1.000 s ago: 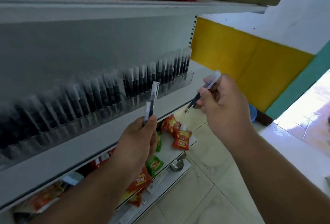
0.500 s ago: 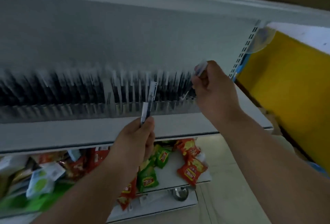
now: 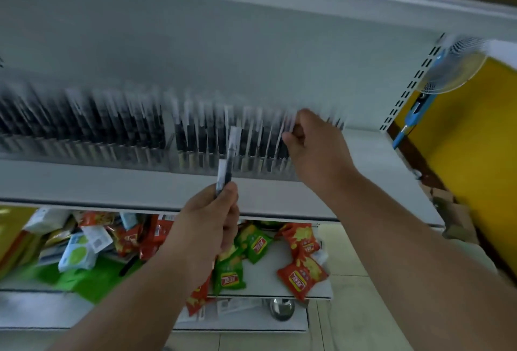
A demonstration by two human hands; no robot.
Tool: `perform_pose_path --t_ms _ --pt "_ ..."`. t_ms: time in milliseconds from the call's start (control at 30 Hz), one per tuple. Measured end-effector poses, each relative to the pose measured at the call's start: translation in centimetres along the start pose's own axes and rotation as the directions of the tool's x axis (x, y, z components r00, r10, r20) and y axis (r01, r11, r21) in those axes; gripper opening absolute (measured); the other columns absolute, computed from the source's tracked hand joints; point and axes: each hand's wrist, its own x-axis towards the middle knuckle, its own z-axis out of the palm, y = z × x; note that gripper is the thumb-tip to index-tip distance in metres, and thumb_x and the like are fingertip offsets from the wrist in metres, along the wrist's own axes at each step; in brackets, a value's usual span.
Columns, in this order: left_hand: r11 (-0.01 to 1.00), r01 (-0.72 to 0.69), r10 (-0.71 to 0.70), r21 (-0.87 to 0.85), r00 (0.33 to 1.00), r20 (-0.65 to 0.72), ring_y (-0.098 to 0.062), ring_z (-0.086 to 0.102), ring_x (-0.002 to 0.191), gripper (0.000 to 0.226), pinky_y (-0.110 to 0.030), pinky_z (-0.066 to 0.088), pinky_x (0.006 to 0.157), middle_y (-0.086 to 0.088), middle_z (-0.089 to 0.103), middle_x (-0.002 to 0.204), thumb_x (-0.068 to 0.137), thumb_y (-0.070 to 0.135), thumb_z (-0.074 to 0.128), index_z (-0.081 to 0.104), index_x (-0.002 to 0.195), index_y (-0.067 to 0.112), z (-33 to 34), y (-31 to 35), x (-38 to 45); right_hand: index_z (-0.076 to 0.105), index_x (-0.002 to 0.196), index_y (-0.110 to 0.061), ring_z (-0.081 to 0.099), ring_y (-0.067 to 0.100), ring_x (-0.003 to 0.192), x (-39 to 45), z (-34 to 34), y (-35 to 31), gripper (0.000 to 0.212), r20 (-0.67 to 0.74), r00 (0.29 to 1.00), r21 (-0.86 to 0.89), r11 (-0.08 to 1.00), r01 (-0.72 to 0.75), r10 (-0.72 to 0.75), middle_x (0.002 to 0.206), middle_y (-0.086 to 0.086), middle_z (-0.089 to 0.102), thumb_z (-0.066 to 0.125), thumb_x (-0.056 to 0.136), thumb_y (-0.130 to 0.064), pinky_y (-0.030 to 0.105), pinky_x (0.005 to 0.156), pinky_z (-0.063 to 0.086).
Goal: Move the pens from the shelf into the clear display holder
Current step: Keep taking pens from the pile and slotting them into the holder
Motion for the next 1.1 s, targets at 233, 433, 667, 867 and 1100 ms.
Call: perform_pose_path --t_ms 233,433,667,867,1100 --pt "1.0 0.009 -0.01 0.025 0.999 0.032 -0.013 0.019 0.046 0.024 -0.027 0.014 0.042 0.002 0.03 0.057 0.103 0.025 0.047 0.04 0.083 0.013 0.6 0.9 0.7 0.057 0.098 -0.018 0.06 0.015 0.075 -0.7 0.7 0.6 0.021 -0.025 0.987 0.057 0.986 -0.159 0.16 0.082 -0.004 0.064 0.062 0.094 -0.038 0.03 0.069 0.051" --pt "0.996 0.0 -0.013 0.094 0.989 0.146 -0.014 0.02 0.046 0.026 -0.025 0.017 0.041 0.0 0.031 0.056 0.102 0.017 0.047 0.04 0.078 0.011 2.5 1.3 1.4 0.065 0.089 -0.031 0.06 0.002 0.067 -3.1 -0.8 -0.5 0.01 0.051 0.993 0.399 0.909 -0.121 0.11 0.08 -0.011 0.068 0.061 0.092 -0.039 0.021 0.063 0.05" --pt "0.984 -0.024 -0.027 0.174 0.957 0.287 -0.015 0.022 0.042 0.029 -0.023 0.024 0.037 -0.003 0.034 0.055 0.103 0.018 0.044 0.045 0.076 0.009 4.2 0.7 1.8 0.064 0.085 -0.007 0.055 0.009 0.051 -3.3 -2.5 0.2 0.01 0.234 0.962 0.669 0.695 -0.262 0.138 0.063 0.003 0.065 0.063 0.094 -0.01 0.015 0.047 0.038" --pt "0.983 -0.045 0.014 0.177 0.985 0.175 -0.013 0.025 0.046 0.026 -0.022 0.022 0.04 -0.001 0.037 0.057 0.102 0.023 0.047 0.053 0.081 0.008 4.6 0.4 2.0 0.062 0.079 -0.013 0.058 0.017 0.055 -2.5 -3.6 0.8 0.014 0.003 0.975 0.726 0.67 -0.156 0.224 0.072 0.016 0.068 0.064 0.093 -0.013 0.03 0.052 0.043" --pt "0.994 -0.035 0.03 0.106 0.998 0.054 -0.014 0.023 0.049 0.025 -0.028 0.018 0.044 -0.002 0.033 0.058 0.102 0.021 0.047 0.051 0.08 0.009 3.6 0.2 2.5 0.054 0.081 -0.027 0.059 0.005 0.064 -1.0 -3.8 1.2 0.015 -0.383 0.918 0.333 0.942 0.036 0.101 0.068 -0.008 0.062 0.062 0.094 -0.024 0.011 0.054 0.041"
